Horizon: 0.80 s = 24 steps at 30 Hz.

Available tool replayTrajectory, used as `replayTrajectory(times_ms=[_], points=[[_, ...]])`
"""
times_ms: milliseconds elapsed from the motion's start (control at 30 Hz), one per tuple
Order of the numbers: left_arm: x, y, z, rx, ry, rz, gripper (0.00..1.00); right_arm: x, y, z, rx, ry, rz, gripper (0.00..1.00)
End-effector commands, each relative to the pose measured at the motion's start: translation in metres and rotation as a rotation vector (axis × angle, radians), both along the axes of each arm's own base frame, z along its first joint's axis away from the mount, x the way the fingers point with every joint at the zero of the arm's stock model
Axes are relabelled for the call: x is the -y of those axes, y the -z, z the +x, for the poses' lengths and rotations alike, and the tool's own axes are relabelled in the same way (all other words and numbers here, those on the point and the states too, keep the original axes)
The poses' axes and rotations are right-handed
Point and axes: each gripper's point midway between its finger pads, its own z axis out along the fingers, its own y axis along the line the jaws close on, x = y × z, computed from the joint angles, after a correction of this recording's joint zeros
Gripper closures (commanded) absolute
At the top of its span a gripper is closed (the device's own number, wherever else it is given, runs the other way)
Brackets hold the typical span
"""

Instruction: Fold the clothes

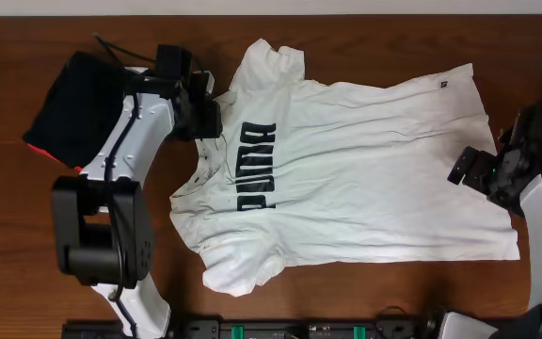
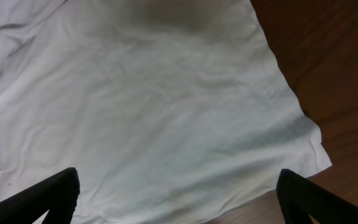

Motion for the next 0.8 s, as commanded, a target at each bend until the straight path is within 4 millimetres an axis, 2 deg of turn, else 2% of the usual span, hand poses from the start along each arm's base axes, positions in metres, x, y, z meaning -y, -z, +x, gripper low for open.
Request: replayTrajectory(times_ms=[0, 267, 467, 633, 767], points=[[0.001, 0.02, -0.005, -0.051, -0.011, -0.011, 0.55, 0.003, 0.001, -0.002, -0.003, 0.019, -0.01, 0.01], [0.001, 0.028, 0.002, -0.038, -0.012, -0.007, 0.54, 0.003, 0.001, -0.002, -0.003, 0.019, -0.01, 0.01], [-0.021, 0.032, 0.006, -0.025, -0.048, 0.118, 0.54, 0.003, 0.001, -0.002, -0.003, 0.019, -0.01, 0.01], [-0.023, 0.032, 0.006, -0.021, -0.042, 0.128, 0.54, 0.003, 0.001, -0.002, -0.003, 0.019, -0.01, 0.01], [-0.042, 0.033, 0.005, -0.02, -0.052, 0.24, 0.54, 0.003, 0.001, -0.002, -0.003, 0.019, -0.01, 0.01]])
